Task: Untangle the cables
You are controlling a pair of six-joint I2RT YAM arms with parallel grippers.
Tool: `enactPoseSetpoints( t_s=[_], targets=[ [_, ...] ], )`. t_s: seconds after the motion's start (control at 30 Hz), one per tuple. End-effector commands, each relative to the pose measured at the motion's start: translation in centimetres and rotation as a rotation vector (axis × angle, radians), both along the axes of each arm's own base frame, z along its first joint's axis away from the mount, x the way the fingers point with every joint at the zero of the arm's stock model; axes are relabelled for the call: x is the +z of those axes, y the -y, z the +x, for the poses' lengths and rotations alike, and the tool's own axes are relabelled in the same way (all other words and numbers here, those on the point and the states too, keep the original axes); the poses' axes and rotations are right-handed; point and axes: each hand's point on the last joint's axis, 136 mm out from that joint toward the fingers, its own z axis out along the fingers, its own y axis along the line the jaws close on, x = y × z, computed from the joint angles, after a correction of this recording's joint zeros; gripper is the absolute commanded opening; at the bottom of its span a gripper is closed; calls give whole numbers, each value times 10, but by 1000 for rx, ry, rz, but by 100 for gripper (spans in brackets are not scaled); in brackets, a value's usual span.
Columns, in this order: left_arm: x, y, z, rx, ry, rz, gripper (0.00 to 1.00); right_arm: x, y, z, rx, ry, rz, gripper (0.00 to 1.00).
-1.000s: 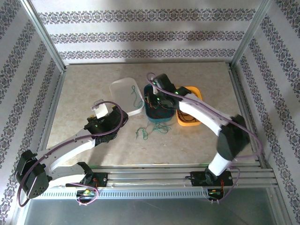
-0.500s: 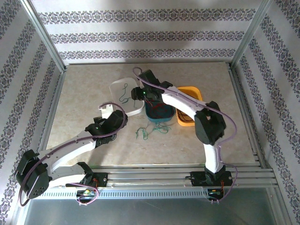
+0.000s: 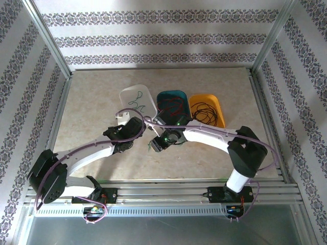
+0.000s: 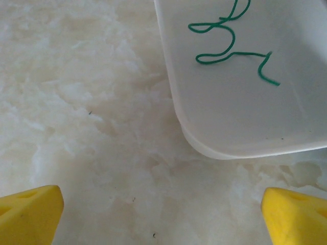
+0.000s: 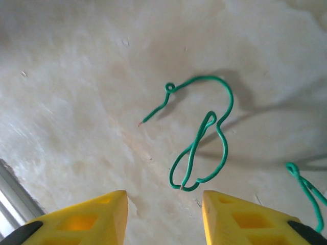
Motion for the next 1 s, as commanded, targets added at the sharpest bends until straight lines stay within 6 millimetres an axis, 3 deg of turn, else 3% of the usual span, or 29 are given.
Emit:
enactPoseSetpoints(
  t_s=[0.0,0.2,0.37,0.53,0.63,0.77,0.97],
  targets=[
    [1,-5,-1,36,-10,-18,99,-6,1,12,30,45,-50,42],
    [-4,-14,-11,57,-35,-12,99,-24,-8,21,40,18,-67,40],
    [-3,-20,-15,64,-34,-15,99,-33,-10,19,46,-19,-65,32],
    [-1,-11,-11,-1,-39,-48,99,-37,-8,17,22,-41,-41,7],
    [-3,15,-4,-132,-57,-143,99,-24,-6,20,3,-31,18,0],
    [-2,51,2,-314,-107,-354,99,10,0,18,19,-10,152,0],
    [16,92,-1,-545,-140,-523,100,56,10,15,8,-22,355,0]
  ],
)
